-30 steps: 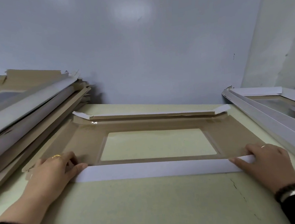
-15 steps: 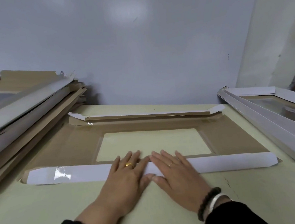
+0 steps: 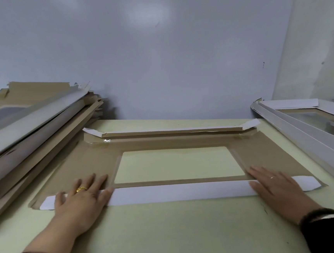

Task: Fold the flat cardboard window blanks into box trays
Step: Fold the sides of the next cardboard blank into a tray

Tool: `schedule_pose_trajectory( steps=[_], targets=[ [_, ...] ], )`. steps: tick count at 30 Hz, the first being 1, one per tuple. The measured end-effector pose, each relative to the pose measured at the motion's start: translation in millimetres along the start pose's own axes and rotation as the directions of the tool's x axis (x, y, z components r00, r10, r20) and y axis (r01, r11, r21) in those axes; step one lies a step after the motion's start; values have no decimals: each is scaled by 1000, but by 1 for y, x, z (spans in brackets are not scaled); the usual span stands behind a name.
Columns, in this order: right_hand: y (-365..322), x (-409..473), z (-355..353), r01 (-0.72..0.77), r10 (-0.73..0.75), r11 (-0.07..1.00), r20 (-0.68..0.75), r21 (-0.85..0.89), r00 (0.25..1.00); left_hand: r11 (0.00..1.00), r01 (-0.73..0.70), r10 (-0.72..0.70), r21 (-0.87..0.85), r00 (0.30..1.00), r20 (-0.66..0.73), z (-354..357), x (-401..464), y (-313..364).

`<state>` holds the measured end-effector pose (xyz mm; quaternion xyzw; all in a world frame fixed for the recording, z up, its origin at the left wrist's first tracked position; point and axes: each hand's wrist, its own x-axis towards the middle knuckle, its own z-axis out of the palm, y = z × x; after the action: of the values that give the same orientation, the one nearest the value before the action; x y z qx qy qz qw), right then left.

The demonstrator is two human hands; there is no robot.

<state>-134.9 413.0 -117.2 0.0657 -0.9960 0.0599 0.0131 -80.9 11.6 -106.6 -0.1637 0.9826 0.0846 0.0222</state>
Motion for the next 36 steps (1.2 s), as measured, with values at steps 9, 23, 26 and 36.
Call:
schedule_pose_trajectory(
  steps=[9,23,26,36],
  targets=[
    [16,-17,-19,30,33,972,-261,234,965,997,51,-55,-61,996,-69,-2,3,-13],
    [-72,-27,-12,150,35,741,-260,655,965,829,-553,539,83,750,-384,2,-30,61],
    [-103,-34,-8,197,-31,617,-227,761,973,759,-633,642,150,691,-332,7,-44,85],
    [-136,-52,-7,300,-262,520,-186,800,947,757,-597,653,265,698,-294,11,-42,91]
  ],
)
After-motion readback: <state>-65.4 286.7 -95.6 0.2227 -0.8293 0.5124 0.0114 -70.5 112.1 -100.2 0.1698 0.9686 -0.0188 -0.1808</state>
